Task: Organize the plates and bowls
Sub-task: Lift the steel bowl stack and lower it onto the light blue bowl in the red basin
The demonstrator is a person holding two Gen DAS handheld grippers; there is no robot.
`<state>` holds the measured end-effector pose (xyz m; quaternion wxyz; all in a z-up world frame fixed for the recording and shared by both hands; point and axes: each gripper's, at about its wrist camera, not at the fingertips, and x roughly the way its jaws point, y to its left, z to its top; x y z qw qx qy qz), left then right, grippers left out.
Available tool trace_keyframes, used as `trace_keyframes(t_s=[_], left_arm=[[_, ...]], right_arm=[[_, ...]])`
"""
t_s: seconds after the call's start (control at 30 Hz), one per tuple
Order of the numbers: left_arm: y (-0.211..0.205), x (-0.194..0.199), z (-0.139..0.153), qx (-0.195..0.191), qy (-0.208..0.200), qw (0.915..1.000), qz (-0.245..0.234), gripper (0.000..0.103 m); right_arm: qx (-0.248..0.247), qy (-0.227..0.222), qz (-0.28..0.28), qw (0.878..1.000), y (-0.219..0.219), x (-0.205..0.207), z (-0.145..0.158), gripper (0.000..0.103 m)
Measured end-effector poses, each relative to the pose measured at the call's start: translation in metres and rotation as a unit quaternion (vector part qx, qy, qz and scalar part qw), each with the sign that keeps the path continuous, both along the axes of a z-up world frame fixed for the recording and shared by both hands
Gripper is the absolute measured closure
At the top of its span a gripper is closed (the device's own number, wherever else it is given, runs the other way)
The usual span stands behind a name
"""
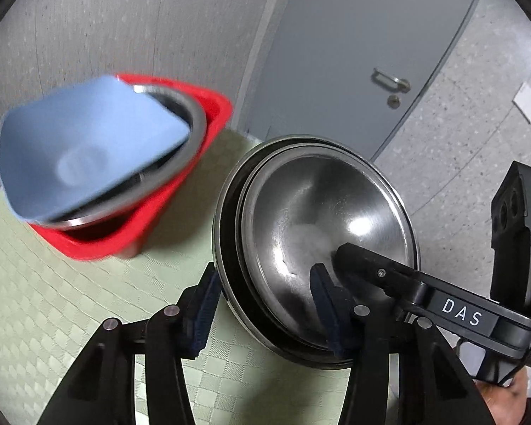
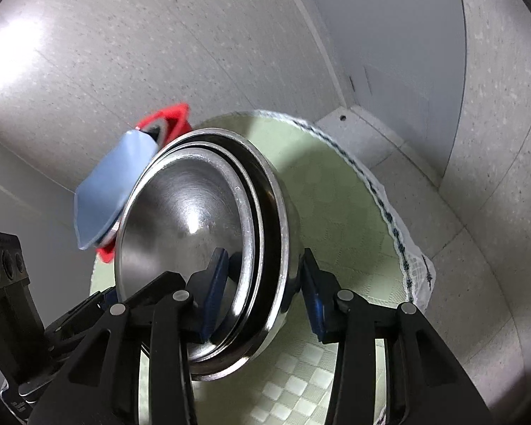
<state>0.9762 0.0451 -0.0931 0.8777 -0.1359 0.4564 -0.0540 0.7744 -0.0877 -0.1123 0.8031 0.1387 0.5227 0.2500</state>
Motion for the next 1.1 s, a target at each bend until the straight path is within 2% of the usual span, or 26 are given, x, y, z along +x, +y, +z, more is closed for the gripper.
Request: trace_keyframes(t_s=[0.33, 0.57, 0.83, 1.1], left_arm=[[0.04, -0.04, 0.058, 0.009, -0.055, 0.9978, 0.035, 0.057], [0.083, -0.053, 0.07, 0.011, -0.061, 0.9955, 0.072, 0.057], [0.135, -0.045, 0.06, 0.014, -0.036, 0.9925, 0.116, 0.056], [0.143, -0.025, 0.036, 0.017, 0.004, 0.9915, 0.129, 0.056]], right_arm=[[0.013, -0.045, 0.03, 0.998, 0.04, 0.009, 0.061, 0.062], [0.024, -0.049, 0.059, 0.997, 0.096, 0.027, 0.078, 0.062], [0.018, -0.037, 0.104, 0.994, 0.162, 0.05, 0.066, 0.062], [0.001, -0.007, 0.128, 0.992, 0.199, 0.076, 0.03, 0.062]])
